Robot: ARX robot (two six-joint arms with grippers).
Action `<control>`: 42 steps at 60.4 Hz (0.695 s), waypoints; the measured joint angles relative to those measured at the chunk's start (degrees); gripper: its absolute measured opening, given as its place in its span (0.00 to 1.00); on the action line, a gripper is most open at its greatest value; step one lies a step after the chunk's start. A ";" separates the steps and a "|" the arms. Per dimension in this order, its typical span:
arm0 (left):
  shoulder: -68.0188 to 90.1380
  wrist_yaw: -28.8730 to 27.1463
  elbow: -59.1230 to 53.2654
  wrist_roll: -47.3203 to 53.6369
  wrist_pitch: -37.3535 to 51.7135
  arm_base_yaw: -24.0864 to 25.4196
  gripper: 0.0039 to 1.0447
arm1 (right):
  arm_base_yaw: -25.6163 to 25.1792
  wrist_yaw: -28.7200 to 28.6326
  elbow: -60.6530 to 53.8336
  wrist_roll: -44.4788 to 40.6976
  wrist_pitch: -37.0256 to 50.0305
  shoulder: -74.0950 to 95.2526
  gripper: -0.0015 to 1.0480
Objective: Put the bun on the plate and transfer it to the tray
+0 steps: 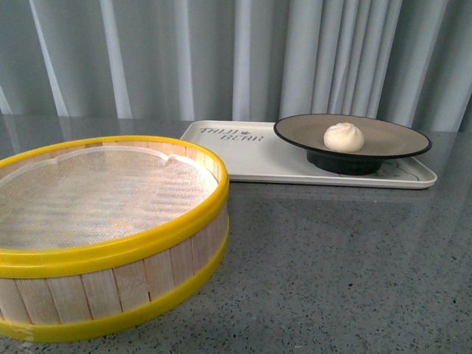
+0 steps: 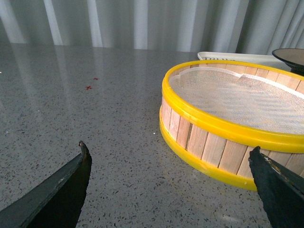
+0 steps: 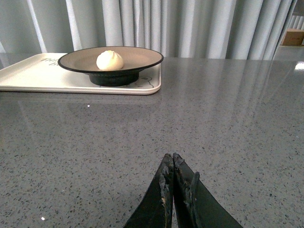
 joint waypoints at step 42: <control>0.00 -0.02 0.00 0.00 0.00 0.00 0.94 | 0.00 0.02 0.00 -0.02 0.00 -0.02 0.57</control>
